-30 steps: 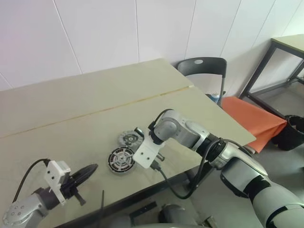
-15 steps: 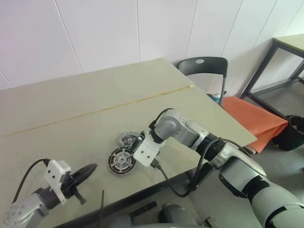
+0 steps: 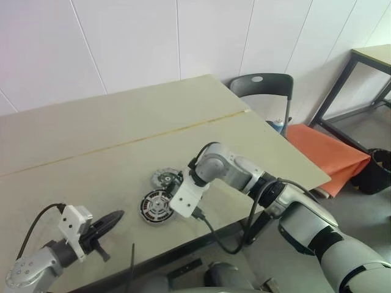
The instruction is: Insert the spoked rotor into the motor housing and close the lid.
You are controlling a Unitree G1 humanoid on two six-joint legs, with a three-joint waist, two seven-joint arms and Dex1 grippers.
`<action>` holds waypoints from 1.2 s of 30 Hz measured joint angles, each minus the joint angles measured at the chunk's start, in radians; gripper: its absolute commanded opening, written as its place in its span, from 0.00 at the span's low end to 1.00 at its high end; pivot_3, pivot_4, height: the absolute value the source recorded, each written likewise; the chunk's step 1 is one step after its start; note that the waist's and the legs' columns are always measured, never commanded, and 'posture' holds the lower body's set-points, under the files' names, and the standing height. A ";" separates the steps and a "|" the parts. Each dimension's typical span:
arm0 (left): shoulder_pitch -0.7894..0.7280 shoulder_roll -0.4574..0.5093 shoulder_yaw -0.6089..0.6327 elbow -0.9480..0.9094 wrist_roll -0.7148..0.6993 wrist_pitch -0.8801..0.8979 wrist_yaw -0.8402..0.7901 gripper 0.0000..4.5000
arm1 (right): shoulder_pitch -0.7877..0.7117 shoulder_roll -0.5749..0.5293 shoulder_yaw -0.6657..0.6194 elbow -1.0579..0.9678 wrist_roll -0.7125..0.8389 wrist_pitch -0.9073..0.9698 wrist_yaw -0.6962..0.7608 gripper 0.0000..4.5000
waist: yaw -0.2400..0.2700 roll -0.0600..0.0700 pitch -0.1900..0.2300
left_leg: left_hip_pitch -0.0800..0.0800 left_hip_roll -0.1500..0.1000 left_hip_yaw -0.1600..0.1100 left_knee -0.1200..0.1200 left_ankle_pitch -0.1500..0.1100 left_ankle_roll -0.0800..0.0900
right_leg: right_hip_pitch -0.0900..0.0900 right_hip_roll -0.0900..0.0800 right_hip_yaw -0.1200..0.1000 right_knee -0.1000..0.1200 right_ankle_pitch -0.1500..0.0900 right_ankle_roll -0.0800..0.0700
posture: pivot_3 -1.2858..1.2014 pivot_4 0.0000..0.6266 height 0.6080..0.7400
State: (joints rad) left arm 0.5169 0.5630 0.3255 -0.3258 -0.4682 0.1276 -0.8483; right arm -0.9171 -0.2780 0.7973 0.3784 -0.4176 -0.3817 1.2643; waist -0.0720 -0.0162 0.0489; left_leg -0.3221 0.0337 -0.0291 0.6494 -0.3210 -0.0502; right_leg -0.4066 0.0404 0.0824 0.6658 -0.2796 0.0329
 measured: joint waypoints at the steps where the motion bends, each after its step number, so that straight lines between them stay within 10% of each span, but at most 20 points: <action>1: 0.000 0.000 0.000 0.003 0.002 0.000 0.000 0.00 | 0.006 0.002 0.004 0.001 -0.003 -0.001 -0.003 0.65 | 0.000 0.000 0.000 | 0.000 0.000 0.000 0.000 0.000 0.000 | 0.000 0.000 0.000 0.000 0.000 0.000 | 0.52 0.00 1.00; 5: -0.001 0.000 0.000 0.003 0.004 -0.001 -0.002 0.00 | 0.006 0.001 0.005 0.001 -0.011 -0.008 -0.008 0.62 | 0.000 0.000 0.000 | 0.000 0.000 0.000 0.000 0.000 0.000 | 0.000 0.000 0.000 0.000 0.000 0.000 | 0.52 0.00 1.00; 15: -0.013 -0.001 -0.014 0.011 0.021 -0.002 -0.002 0.00 | 0.010 0.001 -0.002 -0.016 -0.012 -0.014 -0.001 0.03 | -0.005 0.000 0.000 | 0.002 0.001 0.000 0.000 0.000 0.000 | 0.002 0.001 0.000 0.001 0.000 0.000 | 0.52 0.00 1.00; 36: -0.022 -0.032 -0.040 0.047 0.045 -0.028 0.006 0.00 | 0.034 0.021 -0.020 -0.099 0.050 0.289 0.123 0.03 | 0.002 -0.001 -0.001 | 0.000 0.000 -0.001 0.000 0.000 0.000 | 0.000 -0.003 0.000 0.000 0.000 0.000 | 0.52 0.00 1.00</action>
State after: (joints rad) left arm 0.4949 0.5311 0.2855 -0.2787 -0.4228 0.0993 -0.8424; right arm -0.8829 -0.2570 0.7770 0.2789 -0.3676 -0.0927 1.3872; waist -0.0700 -0.0171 0.0483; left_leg -0.3222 0.0333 -0.0298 0.6491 -0.3210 -0.0502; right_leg -0.4064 0.0379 0.0824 0.6657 -0.2795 0.0332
